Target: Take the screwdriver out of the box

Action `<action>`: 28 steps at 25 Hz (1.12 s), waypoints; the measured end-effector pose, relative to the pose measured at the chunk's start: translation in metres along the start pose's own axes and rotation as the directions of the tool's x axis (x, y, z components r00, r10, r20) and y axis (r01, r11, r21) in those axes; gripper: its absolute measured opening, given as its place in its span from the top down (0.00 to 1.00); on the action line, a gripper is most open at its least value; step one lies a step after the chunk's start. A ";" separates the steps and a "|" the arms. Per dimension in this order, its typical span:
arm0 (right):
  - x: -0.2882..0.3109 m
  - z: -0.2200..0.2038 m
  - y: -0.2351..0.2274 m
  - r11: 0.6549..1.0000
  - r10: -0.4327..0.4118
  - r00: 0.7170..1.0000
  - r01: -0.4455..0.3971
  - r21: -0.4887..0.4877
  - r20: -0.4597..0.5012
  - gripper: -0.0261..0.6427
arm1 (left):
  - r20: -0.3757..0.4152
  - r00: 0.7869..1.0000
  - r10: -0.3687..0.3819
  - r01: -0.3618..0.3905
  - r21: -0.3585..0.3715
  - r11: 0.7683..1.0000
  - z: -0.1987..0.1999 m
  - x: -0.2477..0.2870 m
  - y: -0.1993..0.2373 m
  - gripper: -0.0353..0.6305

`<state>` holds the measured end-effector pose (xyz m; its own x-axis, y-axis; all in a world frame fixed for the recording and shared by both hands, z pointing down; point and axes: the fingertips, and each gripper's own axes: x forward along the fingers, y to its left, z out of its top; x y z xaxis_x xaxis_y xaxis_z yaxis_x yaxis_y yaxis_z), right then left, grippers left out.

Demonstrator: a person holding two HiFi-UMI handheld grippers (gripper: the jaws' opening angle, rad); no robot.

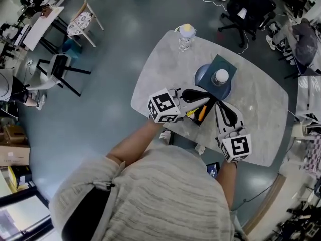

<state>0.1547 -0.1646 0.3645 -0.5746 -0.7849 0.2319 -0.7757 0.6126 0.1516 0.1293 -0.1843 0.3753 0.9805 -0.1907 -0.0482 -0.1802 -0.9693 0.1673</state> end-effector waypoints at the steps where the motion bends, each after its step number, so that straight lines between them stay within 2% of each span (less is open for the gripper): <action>1: 0.002 -0.004 -0.006 1.000 0.012 1.000 -0.012 -0.009 -0.010 0.94 | -0.005 1.000 0.014 -0.014 -0.001 1.000 -0.002 0.004 0.004 0.89; 7: 0.013 -0.017 -0.023 0.990 0.127 0.990 -0.131 -0.052 -0.058 0.94 | -0.051 0.990 0.132 -0.132 0.005 0.991 -0.009 0.016 0.022 0.89; 13: 0.017 -0.030 -0.051 0.968 0.238 0.969 -0.243 -0.064 -0.072 0.94 | -0.143 0.959 0.245 -0.244 0.023 0.969 -0.032 0.042 0.035 0.88; 20: 0.029 -0.045 -0.057 0.955 0.289 0.956 -0.292 -0.047 -0.057 0.94 | -0.280 0.909 0.310 -0.310 0.047 0.950 -0.075 0.046 0.042 0.80; 24: 0.031 -0.052 -0.057 0.946 0.315 0.946 -0.319 -0.050 -0.076 0.94 | -0.358 0.880 0.313 -0.325 0.027 0.945 -0.102 0.052 0.046 0.77; 28: 0.030 -0.057 -0.062 0.947 0.316 0.946 -0.319 -0.041 -0.072 0.94 | -0.464 0.836 0.294 -0.327 0.009 0.945 -0.137 0.059 0.047 0.73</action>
<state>0.1998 -0.2209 0.4172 -0.7696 -0.5426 0.3368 -0.5405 0.8343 0.1091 0.1893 -0.2200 0.5157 0.8029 -0.3722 0.4657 -0.4918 -0.8550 0.1646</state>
